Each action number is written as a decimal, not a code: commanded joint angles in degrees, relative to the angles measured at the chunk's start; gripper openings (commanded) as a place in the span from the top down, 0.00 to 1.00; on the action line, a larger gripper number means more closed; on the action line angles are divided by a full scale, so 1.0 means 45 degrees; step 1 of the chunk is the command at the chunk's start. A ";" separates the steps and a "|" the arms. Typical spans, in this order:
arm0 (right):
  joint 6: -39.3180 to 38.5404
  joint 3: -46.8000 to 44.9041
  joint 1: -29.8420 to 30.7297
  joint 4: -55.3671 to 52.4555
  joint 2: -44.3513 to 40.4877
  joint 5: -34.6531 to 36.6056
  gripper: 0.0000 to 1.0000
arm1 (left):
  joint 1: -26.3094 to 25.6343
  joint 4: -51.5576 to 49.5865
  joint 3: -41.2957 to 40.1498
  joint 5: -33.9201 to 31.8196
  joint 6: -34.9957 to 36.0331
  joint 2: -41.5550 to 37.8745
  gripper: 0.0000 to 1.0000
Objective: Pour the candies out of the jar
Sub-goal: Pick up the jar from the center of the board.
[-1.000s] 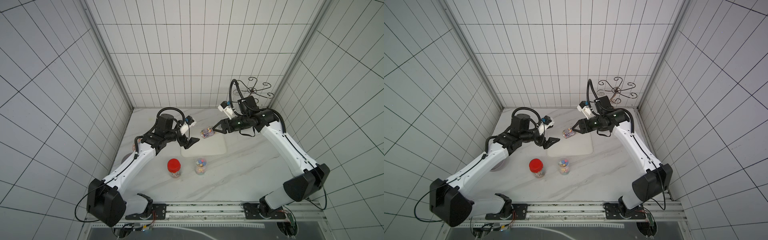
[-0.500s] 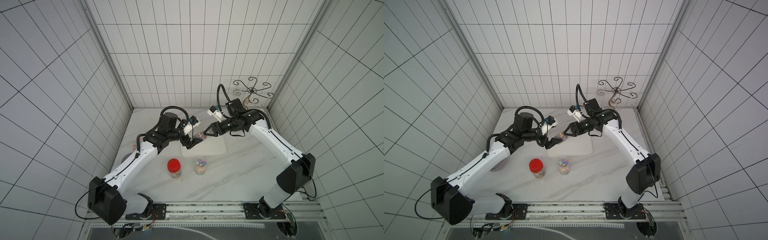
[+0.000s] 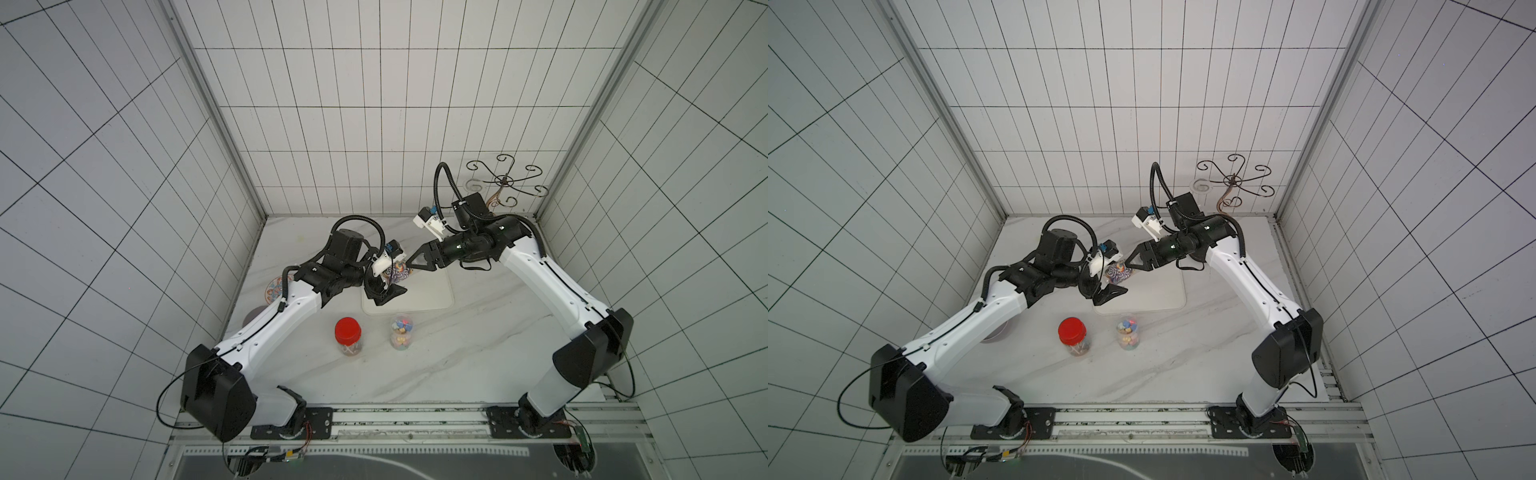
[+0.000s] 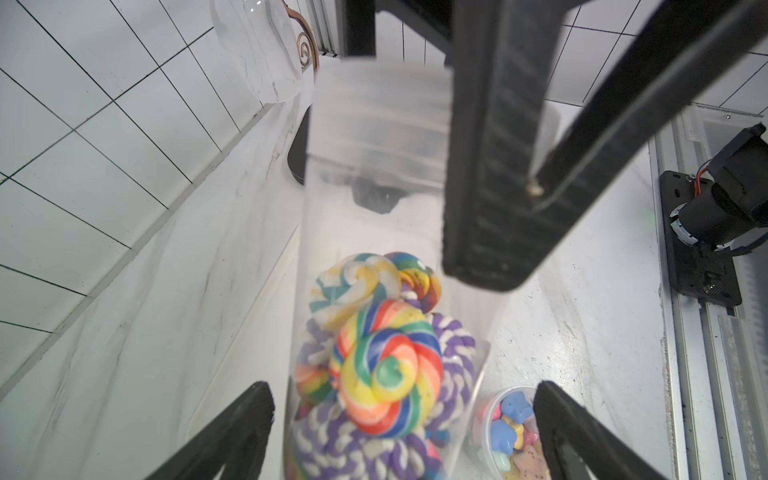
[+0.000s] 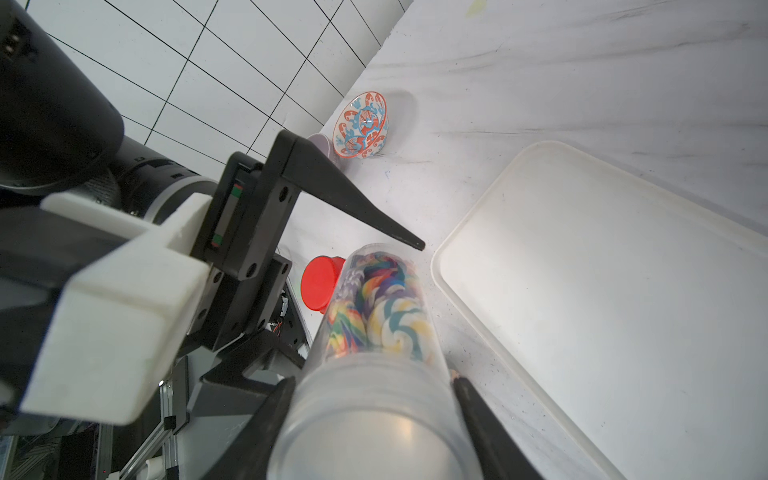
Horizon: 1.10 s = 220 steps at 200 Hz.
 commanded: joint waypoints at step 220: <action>-0.0591 0.1628 0.0208 -0.0764 0.0190 -0.0637 0.63 | -0.0042 -0.0154 0.0126 -0.0267 0.0314 -0.0055 0.55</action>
